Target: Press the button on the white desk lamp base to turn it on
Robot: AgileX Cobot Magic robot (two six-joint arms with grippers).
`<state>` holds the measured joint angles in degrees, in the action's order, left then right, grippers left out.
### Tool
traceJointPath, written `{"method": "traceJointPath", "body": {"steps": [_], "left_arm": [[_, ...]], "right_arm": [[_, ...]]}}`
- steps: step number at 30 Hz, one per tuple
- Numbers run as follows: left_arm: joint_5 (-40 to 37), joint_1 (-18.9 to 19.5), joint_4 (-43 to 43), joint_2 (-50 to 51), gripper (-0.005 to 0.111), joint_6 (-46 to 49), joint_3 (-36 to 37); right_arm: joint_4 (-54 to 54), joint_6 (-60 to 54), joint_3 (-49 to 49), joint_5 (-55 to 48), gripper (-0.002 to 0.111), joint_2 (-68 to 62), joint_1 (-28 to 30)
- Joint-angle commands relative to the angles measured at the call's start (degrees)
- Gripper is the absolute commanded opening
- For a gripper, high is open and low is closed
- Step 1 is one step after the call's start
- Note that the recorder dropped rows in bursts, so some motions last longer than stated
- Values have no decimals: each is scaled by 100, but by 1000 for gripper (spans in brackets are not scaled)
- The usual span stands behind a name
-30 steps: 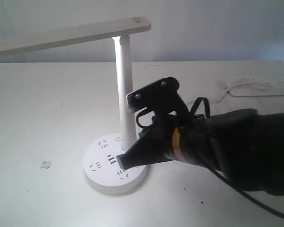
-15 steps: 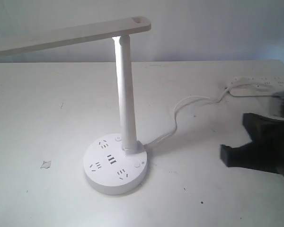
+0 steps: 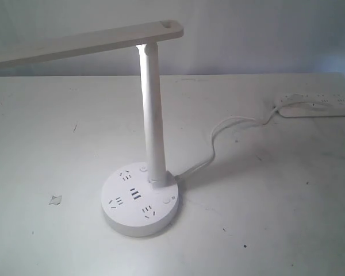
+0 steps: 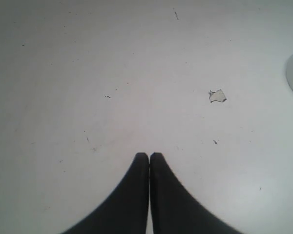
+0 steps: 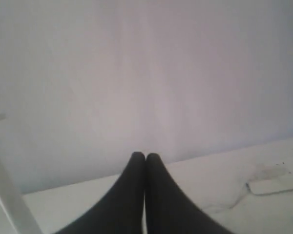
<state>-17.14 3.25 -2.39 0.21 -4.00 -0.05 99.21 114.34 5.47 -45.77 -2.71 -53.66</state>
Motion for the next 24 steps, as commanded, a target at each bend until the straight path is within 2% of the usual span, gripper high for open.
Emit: {"method": "traceJointPath", "body": {"steps": [1, 5, 7, 18, 24], "left_arm": [[-41, 3, 20, -21, 0, -6, 5], [-41, 3, 20, -21, 0, -6, 5], [-41, 3, 20, -21, 0, -6, 5], [-41, 3, 20, -21, 0, -6, 5], [-41, 3, 20, -21, 0, -6, 5]], "right_arm": [[74, -413, -74, 1110, 0, 271, -53], [74, -678, -91, 2735, 0, 271, -53], [74, -678, -97, 3157, 0, 271, -53], [-67, -581, -466, 3211, 0, 271, -53], [-621, -472, -547, 3939, 0, 271, -53]]}}
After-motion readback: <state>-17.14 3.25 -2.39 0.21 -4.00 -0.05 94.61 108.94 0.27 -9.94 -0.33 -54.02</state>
